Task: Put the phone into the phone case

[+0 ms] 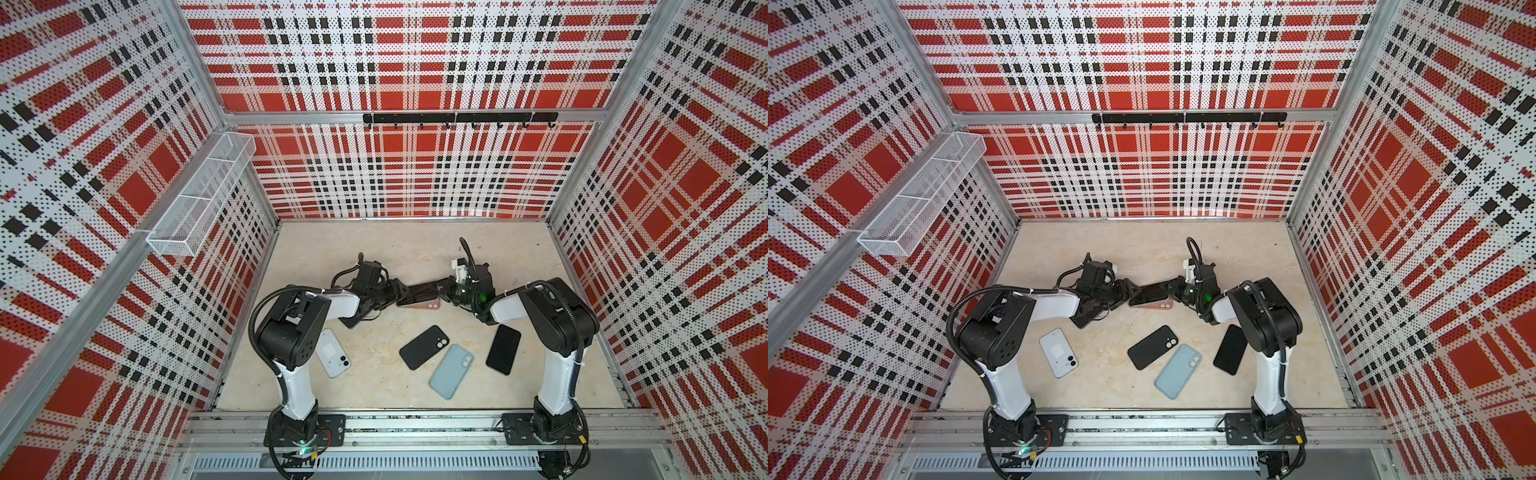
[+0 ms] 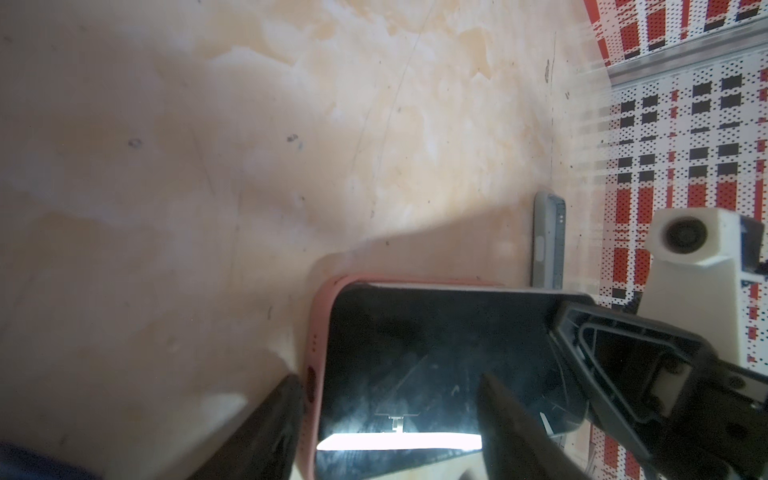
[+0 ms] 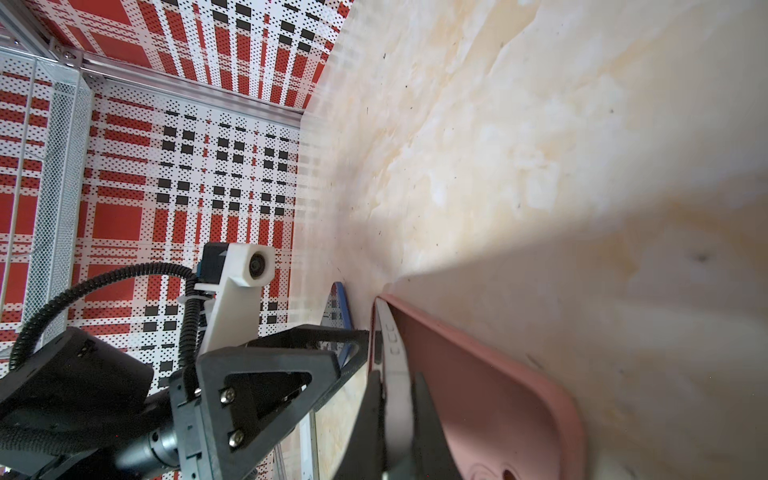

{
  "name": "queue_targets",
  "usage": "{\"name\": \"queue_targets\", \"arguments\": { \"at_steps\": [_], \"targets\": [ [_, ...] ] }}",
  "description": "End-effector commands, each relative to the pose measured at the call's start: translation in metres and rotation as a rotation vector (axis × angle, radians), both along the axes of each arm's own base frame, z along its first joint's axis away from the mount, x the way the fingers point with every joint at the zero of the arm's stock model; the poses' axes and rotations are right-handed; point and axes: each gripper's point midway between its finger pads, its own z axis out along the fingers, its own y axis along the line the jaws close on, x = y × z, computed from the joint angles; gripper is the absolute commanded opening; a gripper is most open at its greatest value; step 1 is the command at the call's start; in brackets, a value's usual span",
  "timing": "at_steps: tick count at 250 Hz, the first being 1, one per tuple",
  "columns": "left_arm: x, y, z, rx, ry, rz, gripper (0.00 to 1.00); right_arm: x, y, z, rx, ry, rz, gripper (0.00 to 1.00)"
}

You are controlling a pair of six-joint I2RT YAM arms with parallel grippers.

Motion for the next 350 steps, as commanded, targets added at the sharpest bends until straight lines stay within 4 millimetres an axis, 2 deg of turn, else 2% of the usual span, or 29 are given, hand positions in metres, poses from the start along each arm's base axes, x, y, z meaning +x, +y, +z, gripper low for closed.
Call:
{"name": "queue_targets", "arguments": {
  "at_steps": [1, 49, 93, 145, 185, 209, 259, 302, 350],
  "targets": [
    [-0.021, -0.005, -0.013, 0.009, 0.073, -0.029, 0.69, -0.034, -0.013, -0.079, -0.202, 0.156, 0.021, 0.0],
    [-0.017, -0.006, -0.009, 0.007, 0.058, -0.038, 0.69, -0.033, -0.016, -0.081, -0.22, 0.152, 0.013, 0.0],
    [-0.014, -0.008, -0.005, -0.002, 0.047, -0.042, 0.71, -0.03, -0.016, -0.074, -0.23, 0.133, 0.013, 0.01],
    [-0.012, -0.007, -0.001, 0.004, 0.033, -0.048, 0.73, -0.022, -0.014, -0.063, -0.246, 0.113, 0.016, 0.13],
    [-0.01, -0.006, 0.003, 0.009, 0.022, -0.044, 0.73, -0.02, -0.017, -0.059, -0.274, 0.107, 0.004, 0.32],
    [-0.009, -0.004, 0.005, 0.008, 0.019, -0.041, 0.74, -0.019, -0.021, -0.057, -0.304, 0.101, -0.007, 0.36],
    [-0.01, -0.001, 0.004, 0.013, 0.02, -0.036, 0.73, -0.014, -0.026, -0.048, -0.352, 0.084, -0.021, 0.53],
    [-0.01, 0.001, 0.004, 0.014, 0.02, -0.033, 0.73, -0.01, -0.034, -0.037, -0.421, 0.058, -0.032, 0.6],
    [-0.009, 0.004, 0.005, 0.017, 0.014, -0.028, 0.73, -0.006, -0.037, -0.022, -0.484, 0.026, -0.011, 0.62]
  ]
}}
